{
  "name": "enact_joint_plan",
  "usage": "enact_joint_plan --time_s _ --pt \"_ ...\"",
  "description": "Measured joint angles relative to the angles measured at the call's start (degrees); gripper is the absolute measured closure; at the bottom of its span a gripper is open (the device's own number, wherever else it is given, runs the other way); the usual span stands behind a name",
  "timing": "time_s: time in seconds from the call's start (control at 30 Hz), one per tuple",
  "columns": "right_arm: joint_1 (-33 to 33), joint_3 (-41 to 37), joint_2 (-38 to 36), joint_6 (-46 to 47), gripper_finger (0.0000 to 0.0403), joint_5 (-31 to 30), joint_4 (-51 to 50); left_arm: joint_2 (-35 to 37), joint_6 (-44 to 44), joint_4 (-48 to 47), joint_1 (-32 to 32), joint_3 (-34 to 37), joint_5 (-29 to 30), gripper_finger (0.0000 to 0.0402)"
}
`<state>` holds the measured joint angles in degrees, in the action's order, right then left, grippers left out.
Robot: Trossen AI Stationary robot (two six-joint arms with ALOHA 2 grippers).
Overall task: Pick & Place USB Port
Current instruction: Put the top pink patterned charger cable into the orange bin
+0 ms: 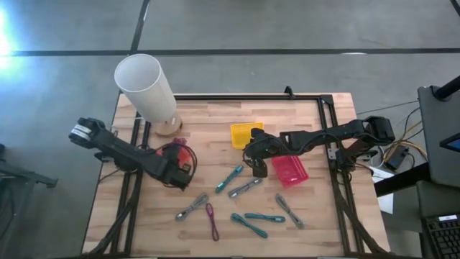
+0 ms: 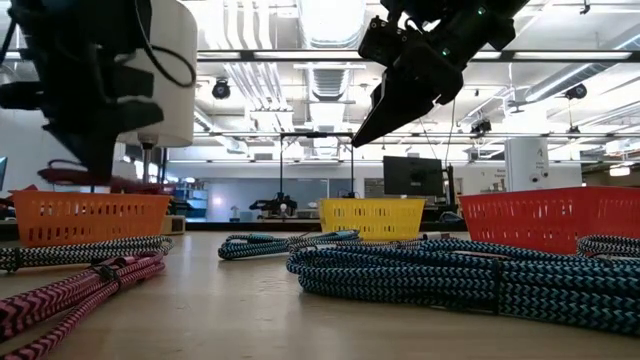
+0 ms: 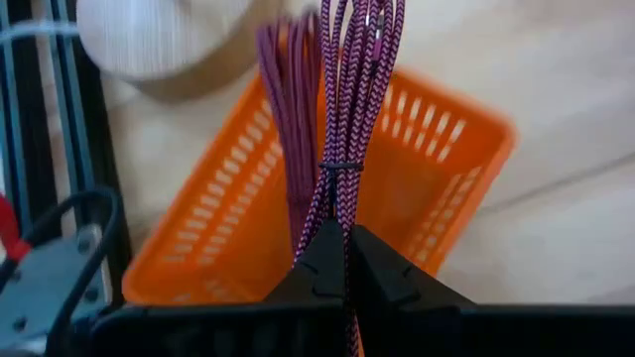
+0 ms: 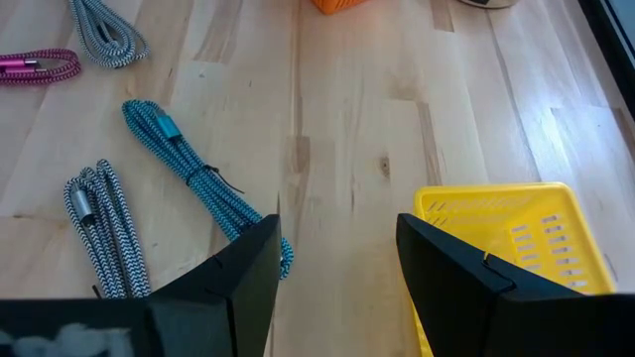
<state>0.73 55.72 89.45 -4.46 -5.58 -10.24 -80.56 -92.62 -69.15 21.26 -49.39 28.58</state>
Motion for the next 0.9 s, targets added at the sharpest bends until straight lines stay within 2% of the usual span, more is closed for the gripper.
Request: enact_joint_plan --time_s 0.23,0.47,0.63,0.9 --pt "0.0 0.0 0.0 0.25 0.0204 0.0 0.0 -6.52 -0.56 -0.19 -0.29 0.02 -0.7 0.0398" --pt "0.0 -0.01 0.0 1.06 0.0204 0.0 0.0 -10.42 -0.74 0.15 -0.56 0.02 -3.86 0.0391" --pt "0.0 -0.02 0.0 1.06 0.0204 0.01 0.02 -10.87 -0.7 0.18 -0.57 0.02 -6.47 0.0358" --pt "0.0 -0.02 0.0 1.04 0.0204 0.02 0.04 -9.62 1.77 -0.22 -0.59 -1.02 -6.84 0.0311"
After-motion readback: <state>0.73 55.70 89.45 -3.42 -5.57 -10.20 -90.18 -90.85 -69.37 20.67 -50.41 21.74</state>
